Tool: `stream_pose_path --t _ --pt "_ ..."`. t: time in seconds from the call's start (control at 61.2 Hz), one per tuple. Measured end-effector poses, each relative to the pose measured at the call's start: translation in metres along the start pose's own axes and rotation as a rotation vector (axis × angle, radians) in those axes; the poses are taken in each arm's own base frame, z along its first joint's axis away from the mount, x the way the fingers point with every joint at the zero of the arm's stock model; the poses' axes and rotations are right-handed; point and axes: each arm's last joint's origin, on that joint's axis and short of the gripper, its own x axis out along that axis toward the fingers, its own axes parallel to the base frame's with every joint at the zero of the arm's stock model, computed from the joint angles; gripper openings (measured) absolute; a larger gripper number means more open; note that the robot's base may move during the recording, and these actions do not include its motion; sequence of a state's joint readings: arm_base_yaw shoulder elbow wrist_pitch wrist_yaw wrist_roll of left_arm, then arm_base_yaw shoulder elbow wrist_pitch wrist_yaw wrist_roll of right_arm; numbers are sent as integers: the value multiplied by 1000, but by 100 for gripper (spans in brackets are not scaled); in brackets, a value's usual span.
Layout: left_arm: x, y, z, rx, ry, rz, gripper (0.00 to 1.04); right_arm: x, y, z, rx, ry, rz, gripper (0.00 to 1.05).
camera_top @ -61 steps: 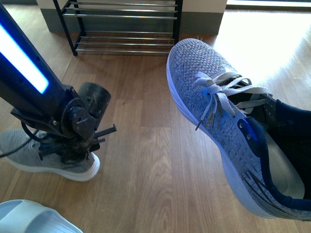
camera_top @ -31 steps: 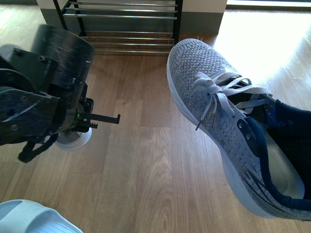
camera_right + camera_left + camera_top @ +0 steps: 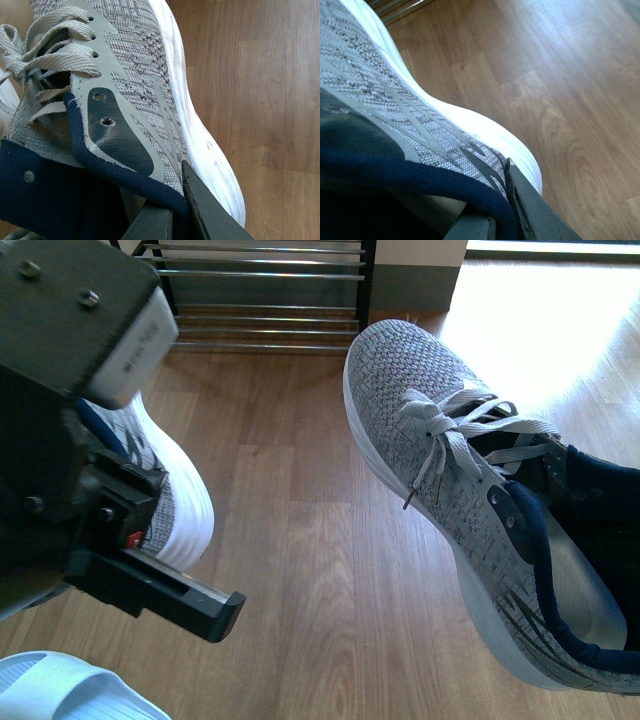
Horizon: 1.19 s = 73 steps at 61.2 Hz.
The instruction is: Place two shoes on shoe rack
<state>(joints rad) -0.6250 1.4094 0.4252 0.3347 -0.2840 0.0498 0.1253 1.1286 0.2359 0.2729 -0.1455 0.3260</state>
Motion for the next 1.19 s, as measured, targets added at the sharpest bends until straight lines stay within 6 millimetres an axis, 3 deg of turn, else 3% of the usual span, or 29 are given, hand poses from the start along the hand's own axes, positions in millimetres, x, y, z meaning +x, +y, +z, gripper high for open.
stream_pose_path --t 0.245,1.193 --pt "-37 4 -2 49 -42 60 2 0 0 0 0 0 0 1" --pt "-38 3 -3 64 -46 53 2 0 0 0 0 0 0 1"
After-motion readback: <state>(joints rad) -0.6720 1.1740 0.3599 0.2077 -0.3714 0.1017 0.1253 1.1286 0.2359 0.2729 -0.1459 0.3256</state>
